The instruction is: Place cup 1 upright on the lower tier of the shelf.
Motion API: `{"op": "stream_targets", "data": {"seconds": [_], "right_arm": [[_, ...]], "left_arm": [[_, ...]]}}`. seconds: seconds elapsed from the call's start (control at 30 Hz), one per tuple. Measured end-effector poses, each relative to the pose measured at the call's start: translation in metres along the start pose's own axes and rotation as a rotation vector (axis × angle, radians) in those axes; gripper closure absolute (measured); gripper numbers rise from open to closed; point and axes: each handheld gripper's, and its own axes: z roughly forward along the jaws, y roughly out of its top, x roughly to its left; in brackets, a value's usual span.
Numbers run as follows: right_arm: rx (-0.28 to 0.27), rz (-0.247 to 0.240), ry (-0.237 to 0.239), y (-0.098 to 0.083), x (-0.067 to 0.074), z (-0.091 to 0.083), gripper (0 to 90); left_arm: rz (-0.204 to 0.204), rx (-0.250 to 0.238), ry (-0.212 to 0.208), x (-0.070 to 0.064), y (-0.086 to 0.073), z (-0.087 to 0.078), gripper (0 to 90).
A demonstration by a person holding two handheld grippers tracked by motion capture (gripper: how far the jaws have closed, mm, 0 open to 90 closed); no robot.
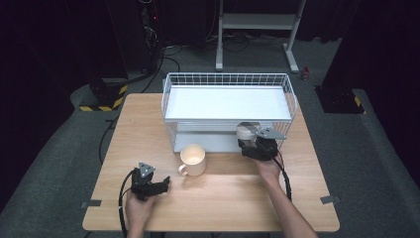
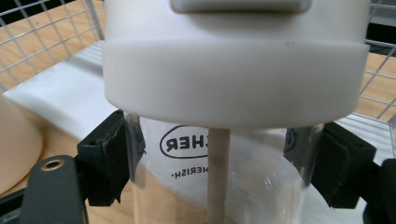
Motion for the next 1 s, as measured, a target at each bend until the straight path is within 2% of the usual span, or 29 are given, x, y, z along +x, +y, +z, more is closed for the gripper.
{"op": "stream_targets", "data": {"seconds": [0.23, 0.4, 0.53, 0.73, 1.0], "right_arm": [[-0.010, 0.044, -0.030, -0.003, -0.008, 0.007, 18.9], [-0.010, 0.042, -0.042, 0.000, -0.012, 0.011, 18.9], [-0.017, 0.021, -0.055, 0.002, -0.015, 0.015, 18.9], [-0.004, 0.000, -0.060, -0.004, -0.015, 0.016, 18.9], [-0.003, -0.020, -0.057, -0.009, -0.014, 0.008, 18.9]], "left_arm": [[0.000, -0.001, 0.001, 0.000, 0.000, 0.000, 15.4], [0.000, -0.001, 0.001, 0.000, 0.000, 0.000, 15.4], [0.000, -0.001, 0.003, 0.000, 0.000, 0.000, 15.4], [0.000, -0.001, 0.003, 0.000, 0.000, 0.000, 15.4], [0.000, -0.001, 0.003, 0.000, 0.000, 0.000, 15.4]]}}
